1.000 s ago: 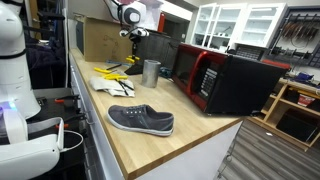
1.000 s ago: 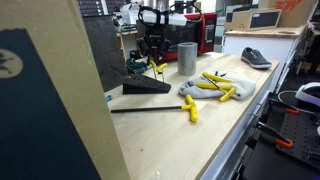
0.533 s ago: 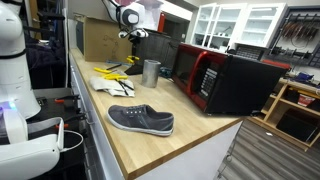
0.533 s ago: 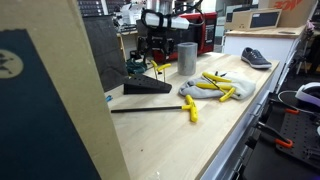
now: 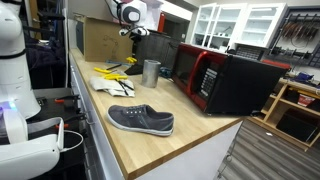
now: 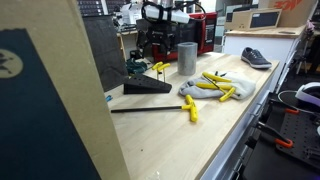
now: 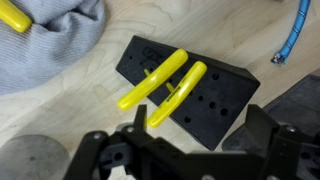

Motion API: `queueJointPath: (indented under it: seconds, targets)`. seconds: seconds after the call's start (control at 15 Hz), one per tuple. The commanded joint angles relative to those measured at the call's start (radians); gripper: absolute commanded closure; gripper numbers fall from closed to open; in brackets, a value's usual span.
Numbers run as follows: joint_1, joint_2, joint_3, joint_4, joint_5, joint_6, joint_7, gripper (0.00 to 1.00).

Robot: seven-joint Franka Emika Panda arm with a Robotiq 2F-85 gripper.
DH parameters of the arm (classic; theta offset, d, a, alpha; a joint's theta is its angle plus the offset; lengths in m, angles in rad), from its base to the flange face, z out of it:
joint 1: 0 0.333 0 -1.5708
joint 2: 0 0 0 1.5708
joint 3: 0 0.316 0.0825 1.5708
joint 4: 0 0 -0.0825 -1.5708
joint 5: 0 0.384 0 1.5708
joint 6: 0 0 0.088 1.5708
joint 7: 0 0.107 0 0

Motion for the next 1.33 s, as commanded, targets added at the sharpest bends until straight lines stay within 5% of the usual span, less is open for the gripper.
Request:
queueJointPath:
  seconds: [0.0,0.27,0.8,1.27]
  targets:
    - [-0.035,-0.012,0.018,0.025,0.080,-0.084,-0.110,0.00]
    - [-0.081,-0.036,0.026,0.050,0.172,-0.260,-0.403,0.00]
    - [-0.123,-0.174,-0.001,0.022,0.028,-0.631,-0.787,0.00]
    - [-0.124,-0.388,-0.009,-0.098,-0.124,-0.648,-0.910,0.00]
